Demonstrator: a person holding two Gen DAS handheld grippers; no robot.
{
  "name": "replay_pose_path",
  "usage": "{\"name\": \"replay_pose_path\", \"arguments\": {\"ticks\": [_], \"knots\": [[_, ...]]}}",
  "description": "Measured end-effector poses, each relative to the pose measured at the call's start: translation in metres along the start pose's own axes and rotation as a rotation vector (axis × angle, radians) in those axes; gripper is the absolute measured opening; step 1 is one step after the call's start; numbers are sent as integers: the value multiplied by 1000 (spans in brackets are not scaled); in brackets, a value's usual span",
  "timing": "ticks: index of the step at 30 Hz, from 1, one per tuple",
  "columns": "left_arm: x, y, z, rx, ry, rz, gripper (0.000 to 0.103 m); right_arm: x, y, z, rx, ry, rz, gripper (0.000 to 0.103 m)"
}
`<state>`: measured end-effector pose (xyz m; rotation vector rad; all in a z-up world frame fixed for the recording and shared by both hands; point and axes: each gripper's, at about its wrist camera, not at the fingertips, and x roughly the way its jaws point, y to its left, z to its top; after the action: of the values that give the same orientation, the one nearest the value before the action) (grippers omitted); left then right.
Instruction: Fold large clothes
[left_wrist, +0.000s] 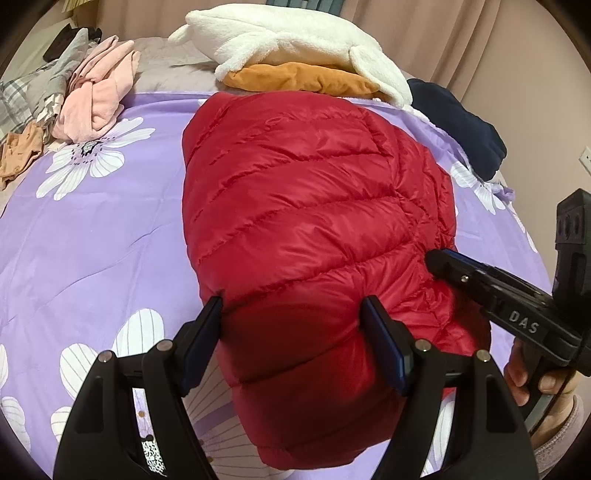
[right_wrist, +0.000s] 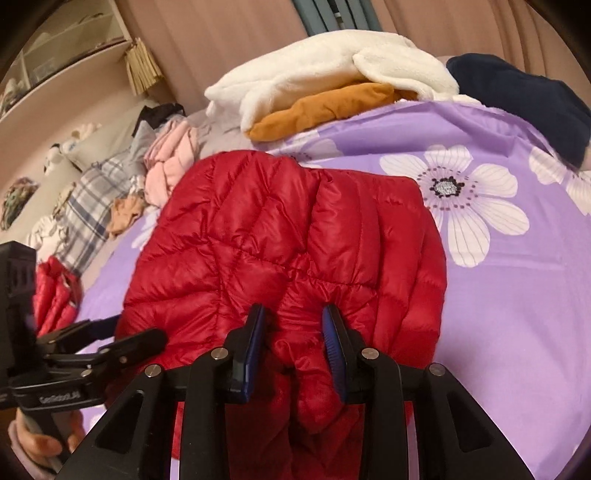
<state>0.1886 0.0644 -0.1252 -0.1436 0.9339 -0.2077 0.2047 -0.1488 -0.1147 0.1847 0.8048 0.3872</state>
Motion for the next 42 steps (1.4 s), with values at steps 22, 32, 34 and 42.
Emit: {"name": "replay_pose_path", "arguments": {"ticks": [22, 32, 34, 42], "knots": [[-15, -16, -26, 62, -15, 30, 48, -40, 17, -6, -46, -55, -38, 33], [-13, -19, -28, 71, -13, 27, 48, -28, 32, -33, -156, 12, -72, 33], [-10, -19, -29, 76, -8, 31, 48, -18, 28, -36, -135, 34, -67, 33], [-4, -18, -31, 78, 0, 30, 49, -4, 27, -42, -146, 62, -83, 33]]}}
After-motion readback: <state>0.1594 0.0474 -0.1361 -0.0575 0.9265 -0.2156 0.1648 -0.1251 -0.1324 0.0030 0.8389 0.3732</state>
